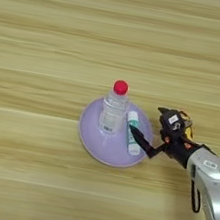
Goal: Move the objects on the table
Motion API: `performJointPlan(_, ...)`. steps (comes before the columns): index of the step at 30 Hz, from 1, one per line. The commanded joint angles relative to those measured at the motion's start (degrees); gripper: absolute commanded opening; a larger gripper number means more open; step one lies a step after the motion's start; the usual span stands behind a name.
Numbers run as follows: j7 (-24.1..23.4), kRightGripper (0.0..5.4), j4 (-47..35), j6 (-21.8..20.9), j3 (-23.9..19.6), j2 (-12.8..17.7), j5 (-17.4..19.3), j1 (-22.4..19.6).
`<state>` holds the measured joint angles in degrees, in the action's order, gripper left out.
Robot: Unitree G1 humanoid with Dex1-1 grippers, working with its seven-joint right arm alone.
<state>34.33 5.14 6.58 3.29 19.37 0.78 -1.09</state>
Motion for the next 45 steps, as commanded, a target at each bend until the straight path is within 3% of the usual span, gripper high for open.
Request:
performJointPlan(1, -0.98, 5.35, -2.71, -1.89, 0.73, -0.47, 0.31, -1.97)
performJointPlan(9, -1.55, 5.35, -2.02, -2.65, 2.66, -2.24, -0.12, -2.04)
performJointPlan(20, -3.76, 5.35, 1.62, -2.59, 4.69, -5.64, -1.50, -5.79)
performJointPlan(45, -6.43, 5.35, 12.45, -5.18, 5.83, -9.80, -2.73, -13.72)
